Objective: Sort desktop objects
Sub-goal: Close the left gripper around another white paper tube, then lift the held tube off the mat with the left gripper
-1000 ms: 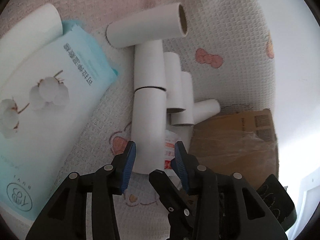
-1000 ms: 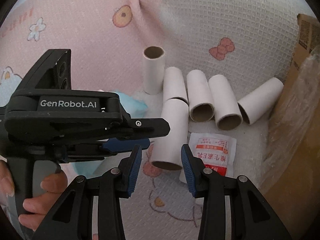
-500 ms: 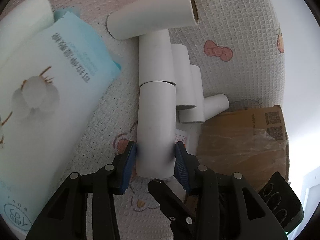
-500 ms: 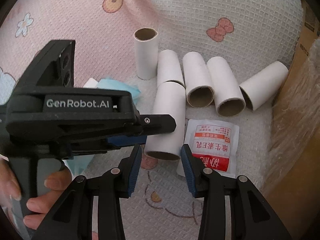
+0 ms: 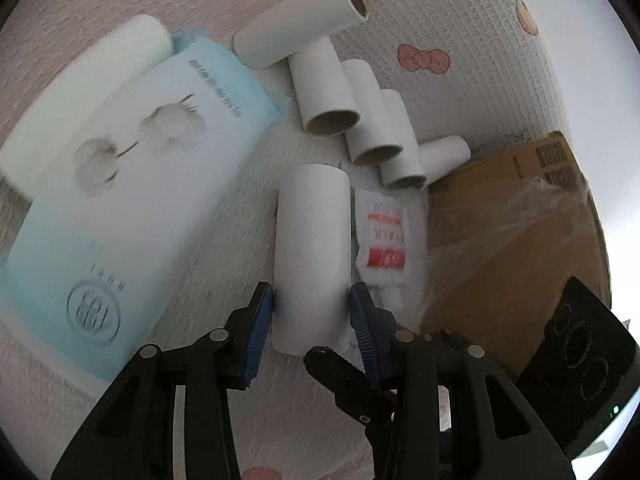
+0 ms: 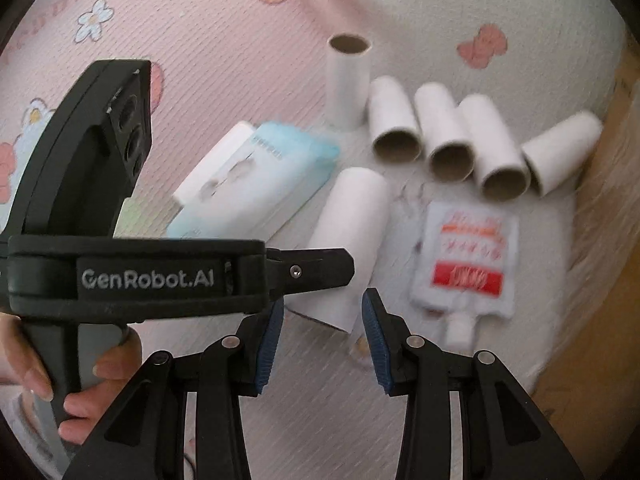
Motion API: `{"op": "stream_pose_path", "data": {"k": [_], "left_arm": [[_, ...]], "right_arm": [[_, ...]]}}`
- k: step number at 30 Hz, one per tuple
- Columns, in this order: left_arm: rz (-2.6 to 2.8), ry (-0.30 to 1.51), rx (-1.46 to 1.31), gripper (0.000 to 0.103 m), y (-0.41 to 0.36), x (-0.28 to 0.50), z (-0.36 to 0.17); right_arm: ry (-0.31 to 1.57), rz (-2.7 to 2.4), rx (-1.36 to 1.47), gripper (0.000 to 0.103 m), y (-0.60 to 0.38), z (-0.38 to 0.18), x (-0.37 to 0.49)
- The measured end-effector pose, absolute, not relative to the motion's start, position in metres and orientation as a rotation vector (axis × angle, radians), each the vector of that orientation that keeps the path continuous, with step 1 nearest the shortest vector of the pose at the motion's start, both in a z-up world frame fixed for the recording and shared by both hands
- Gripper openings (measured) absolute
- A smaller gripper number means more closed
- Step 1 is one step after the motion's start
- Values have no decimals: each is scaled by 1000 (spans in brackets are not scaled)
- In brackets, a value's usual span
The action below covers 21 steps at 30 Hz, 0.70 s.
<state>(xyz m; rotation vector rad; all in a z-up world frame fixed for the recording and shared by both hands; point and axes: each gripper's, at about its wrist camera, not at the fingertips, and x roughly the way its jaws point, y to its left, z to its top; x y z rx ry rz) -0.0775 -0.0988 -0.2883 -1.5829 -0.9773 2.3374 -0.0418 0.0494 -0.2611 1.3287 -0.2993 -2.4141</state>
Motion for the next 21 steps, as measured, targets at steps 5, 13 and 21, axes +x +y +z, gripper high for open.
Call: {"op": "stream_pose_path", "data": {"k": [5, 13, 21], "left_arm": [[2281, -1047, -1580, 43, -106, -65, -294], [2254, -1112, -1545, 43, -109, -61, -299], [2319, -1070, -1543, 43, -111, -66, -287]], "right_arm": [[-440, -2349, 1347, 37, 47, -267, -32], [-416, -2366, 1382, 48, 40, -281, -33], [-343, -2405, 1381, 48, 28, -263, -33]]}}
